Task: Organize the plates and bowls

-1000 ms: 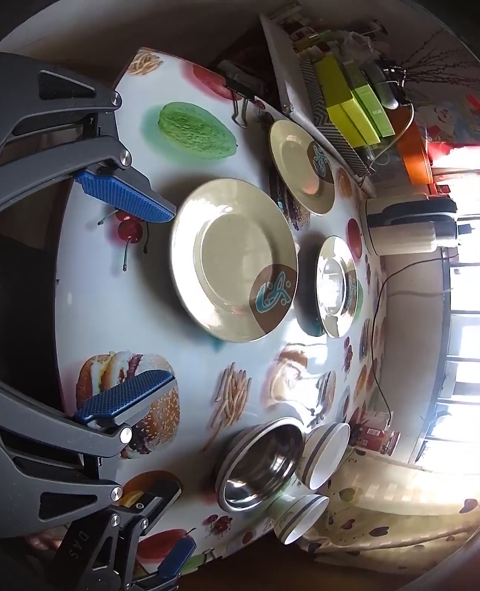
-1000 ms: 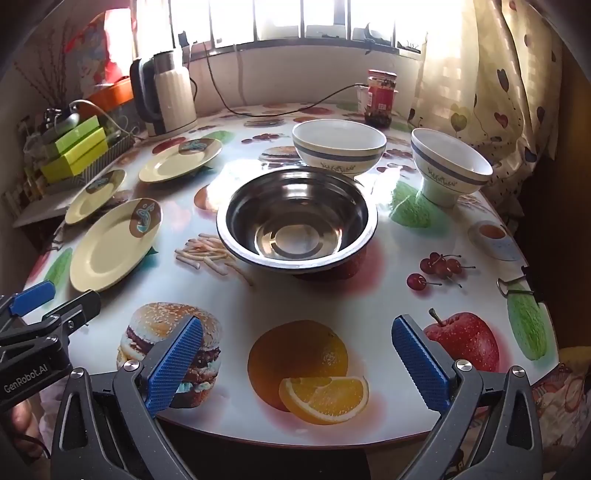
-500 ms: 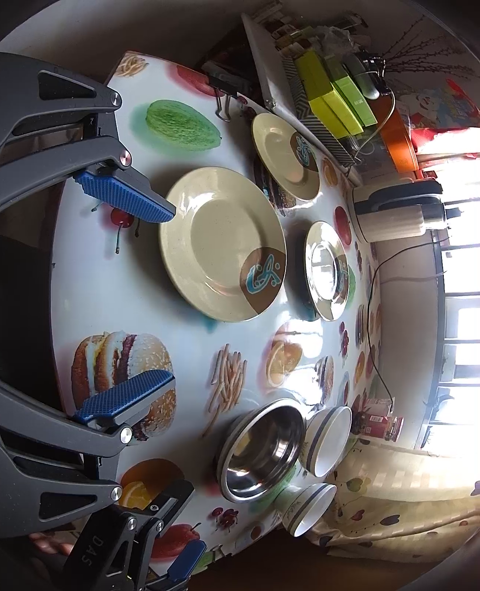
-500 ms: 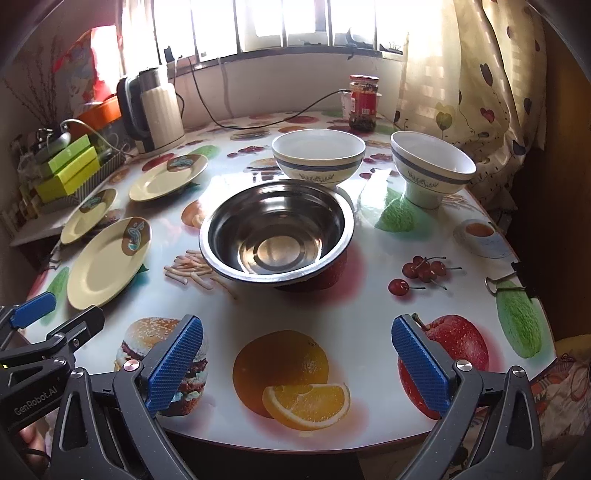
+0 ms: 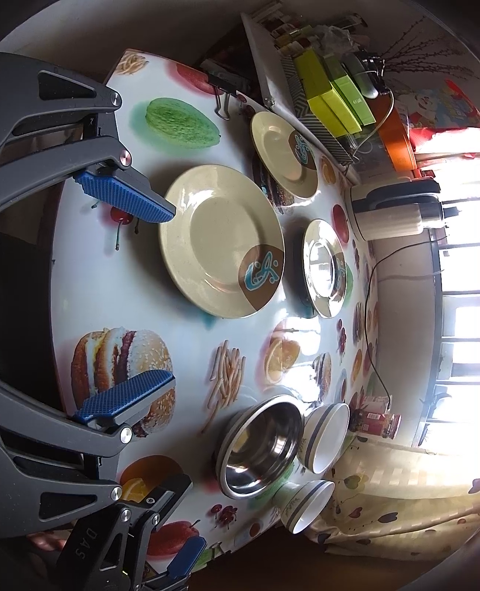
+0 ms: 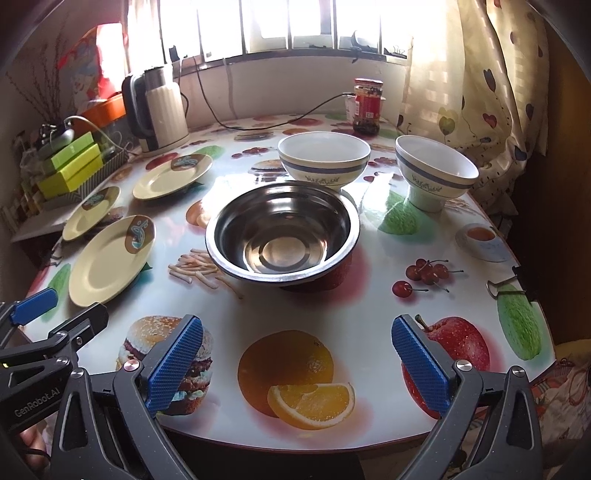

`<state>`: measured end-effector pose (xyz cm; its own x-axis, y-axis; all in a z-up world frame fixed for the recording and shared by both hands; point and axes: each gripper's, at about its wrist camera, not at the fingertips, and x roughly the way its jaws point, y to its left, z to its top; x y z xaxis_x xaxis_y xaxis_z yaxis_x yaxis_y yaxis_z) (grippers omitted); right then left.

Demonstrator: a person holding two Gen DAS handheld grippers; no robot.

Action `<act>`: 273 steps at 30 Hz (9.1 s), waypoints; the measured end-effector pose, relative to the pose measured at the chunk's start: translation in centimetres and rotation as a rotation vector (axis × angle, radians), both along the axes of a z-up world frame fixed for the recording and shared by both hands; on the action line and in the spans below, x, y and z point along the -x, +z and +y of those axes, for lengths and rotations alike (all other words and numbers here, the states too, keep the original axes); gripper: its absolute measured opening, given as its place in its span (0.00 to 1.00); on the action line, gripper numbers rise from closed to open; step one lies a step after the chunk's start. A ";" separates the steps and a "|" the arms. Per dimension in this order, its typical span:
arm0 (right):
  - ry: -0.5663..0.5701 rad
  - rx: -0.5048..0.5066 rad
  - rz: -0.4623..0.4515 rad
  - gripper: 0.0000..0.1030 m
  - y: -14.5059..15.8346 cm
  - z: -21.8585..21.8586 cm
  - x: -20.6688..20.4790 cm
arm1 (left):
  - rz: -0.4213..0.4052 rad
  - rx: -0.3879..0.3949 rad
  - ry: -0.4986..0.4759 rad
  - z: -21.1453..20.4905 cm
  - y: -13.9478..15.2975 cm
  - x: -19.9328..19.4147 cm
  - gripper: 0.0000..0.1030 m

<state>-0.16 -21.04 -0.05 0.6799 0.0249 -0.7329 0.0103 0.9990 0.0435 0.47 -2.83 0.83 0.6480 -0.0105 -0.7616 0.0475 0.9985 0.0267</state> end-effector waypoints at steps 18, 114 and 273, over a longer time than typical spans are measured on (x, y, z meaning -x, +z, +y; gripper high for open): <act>0.000 -0.001 -0.003 1.00 0.1 0.0 0.0 | -0.002 0.006 0.003 0.1 -0.1 0.1 0.80; 0.693 -0.217 0.249 0.25 0.0 26.0 -27.0 | 0.056 0.279 0.374 28.2 -1.2 -14.4 0.35; 0.413 -0.317 0.319 0.30 -0.3 11.3 -16.0 | 0.192 0.321 0.171 15.9 -1.8 -9.5 0.16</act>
<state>15.86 -9.74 -0.35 0.3156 0.4902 -0.8125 -0.3134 0.8620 0.3983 10.00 13.05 -0.97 0.5073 -0.1716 -0.8445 -0.1460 0.9487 -0.2805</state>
